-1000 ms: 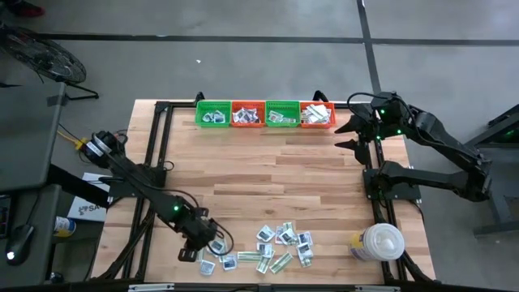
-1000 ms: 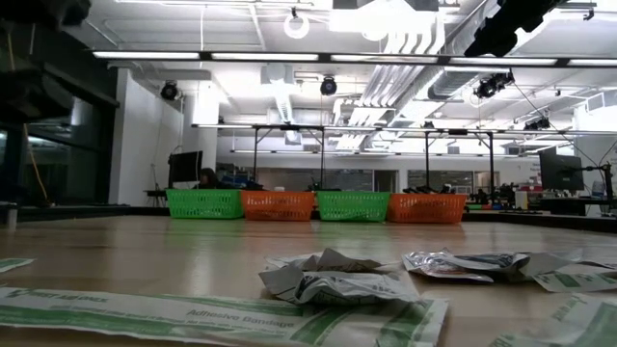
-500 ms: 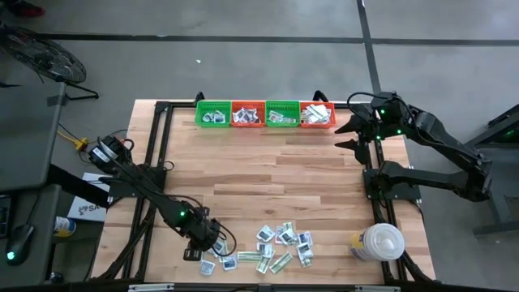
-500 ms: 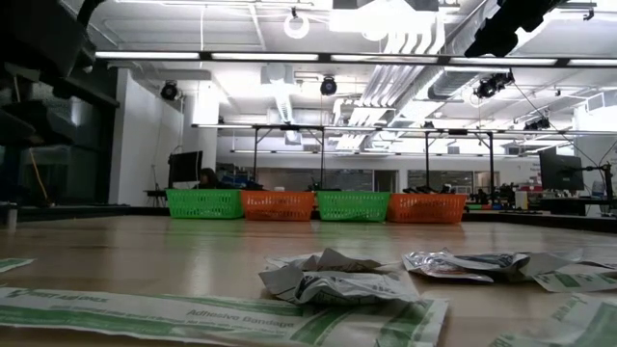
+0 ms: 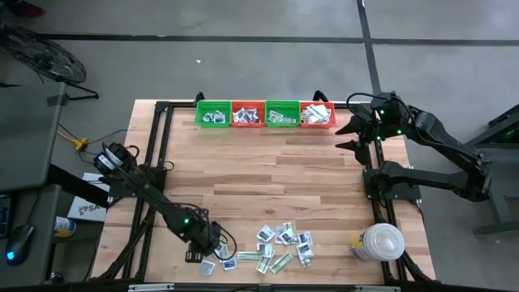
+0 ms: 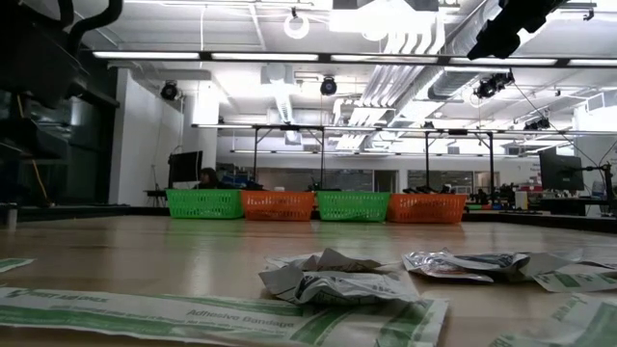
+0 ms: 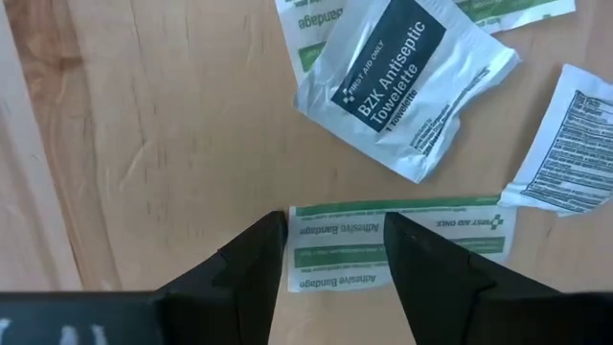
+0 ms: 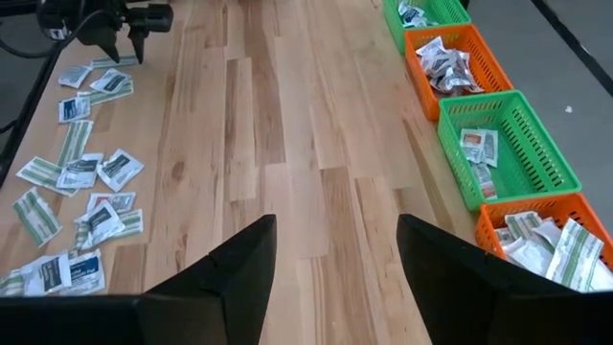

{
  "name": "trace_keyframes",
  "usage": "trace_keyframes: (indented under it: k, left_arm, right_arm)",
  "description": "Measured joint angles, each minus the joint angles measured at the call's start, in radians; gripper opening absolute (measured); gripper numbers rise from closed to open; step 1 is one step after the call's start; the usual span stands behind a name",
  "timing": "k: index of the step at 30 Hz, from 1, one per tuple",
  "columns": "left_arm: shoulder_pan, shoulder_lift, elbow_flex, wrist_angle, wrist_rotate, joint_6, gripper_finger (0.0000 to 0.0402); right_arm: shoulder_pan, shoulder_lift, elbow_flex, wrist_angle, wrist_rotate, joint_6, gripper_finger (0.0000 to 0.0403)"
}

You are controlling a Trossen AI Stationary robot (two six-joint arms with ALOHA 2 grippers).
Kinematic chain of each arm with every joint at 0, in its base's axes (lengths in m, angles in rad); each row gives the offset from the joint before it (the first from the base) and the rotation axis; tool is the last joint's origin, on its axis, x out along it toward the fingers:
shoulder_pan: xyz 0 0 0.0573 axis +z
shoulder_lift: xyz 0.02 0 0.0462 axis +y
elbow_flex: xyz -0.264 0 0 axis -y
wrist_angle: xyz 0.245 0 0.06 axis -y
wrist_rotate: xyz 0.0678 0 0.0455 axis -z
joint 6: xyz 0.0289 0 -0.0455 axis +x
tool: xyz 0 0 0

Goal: Pick & Place First Aid Supplies
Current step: Put the green bandage pack in the right orange bin

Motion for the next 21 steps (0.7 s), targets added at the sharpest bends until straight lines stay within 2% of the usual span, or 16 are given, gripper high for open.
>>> trace_keyframes:
  k: [3,6,16,21]
  left_arm:
    - [-0.002,0.005,0.001,-0.013,-0.008,-0.003,0.0172]
    - [0.000,0.007,0.000,-0.024,-0.014,-0.002,0.0146]
    - [0.001,0.007,-0.004,-0.035,-0.028,-0.004,0.0018]
    - [0.001,0.003,-0.005,-0.034,-0.025,-0.037,0.0002]
  right_arm:
    - [0.000,0.000,0.000,0.000,0.000,0.000,0.0211]
    - [0.000,0.000,0.000,-0.001,0.000,0.000,0.0211]
    - [0.000,0.000,0.000,0.000,0.005,-0.003,0.0211]
    - [0.000,0.000,0.000,0.000,0.008,-0.003,0.0211]
